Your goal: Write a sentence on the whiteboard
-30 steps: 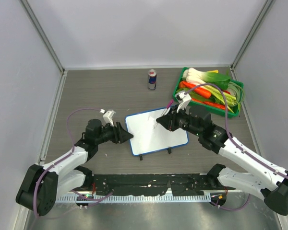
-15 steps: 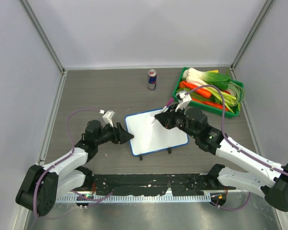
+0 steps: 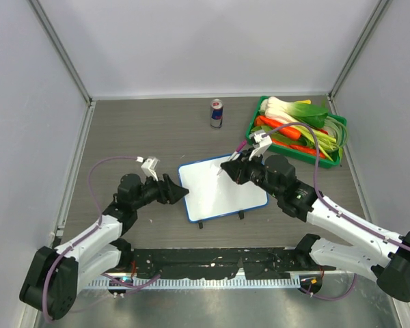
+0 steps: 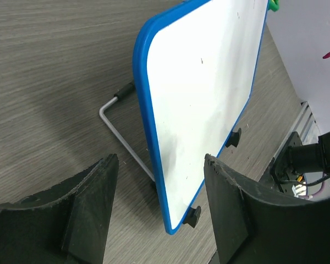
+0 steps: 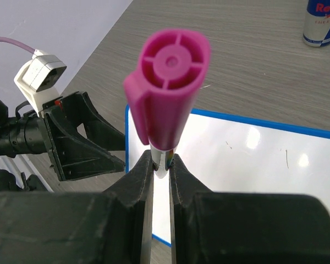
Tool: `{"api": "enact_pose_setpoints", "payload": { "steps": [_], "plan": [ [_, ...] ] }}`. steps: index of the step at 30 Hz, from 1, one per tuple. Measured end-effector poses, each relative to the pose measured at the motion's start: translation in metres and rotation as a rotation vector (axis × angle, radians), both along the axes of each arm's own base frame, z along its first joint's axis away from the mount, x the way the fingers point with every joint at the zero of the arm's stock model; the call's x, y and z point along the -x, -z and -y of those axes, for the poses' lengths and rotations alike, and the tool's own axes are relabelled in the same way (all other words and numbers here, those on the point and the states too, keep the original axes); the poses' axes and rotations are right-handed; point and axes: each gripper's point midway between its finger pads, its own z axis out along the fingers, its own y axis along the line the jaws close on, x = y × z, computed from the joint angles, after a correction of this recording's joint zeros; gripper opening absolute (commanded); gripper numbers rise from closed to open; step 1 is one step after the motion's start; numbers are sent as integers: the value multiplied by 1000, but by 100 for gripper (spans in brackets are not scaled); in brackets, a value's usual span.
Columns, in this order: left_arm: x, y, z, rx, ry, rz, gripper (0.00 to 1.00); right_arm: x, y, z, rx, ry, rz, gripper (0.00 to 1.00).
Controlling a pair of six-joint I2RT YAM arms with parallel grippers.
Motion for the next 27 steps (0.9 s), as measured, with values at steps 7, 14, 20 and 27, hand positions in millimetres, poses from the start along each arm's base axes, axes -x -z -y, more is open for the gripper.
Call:
{"api": "enact_pose_setpoints", "payload": {
  "steps": [7,14,20,27],
  "plan": [
    [-6,4,-3,-10,-34,-7,63,-5,-5,-5,19,-20,58,1],
    [-9,20,1,-19,-23,-59,58,-14,7,-20,36,-43,59,1],
    [-8,18,8,4,20,-52,51,-21,13,-29,37,-39,62,1],
    [-7,19,17,24,73,-73,34,-26,6,-39,-1,-49,97,1]
  ]
}}
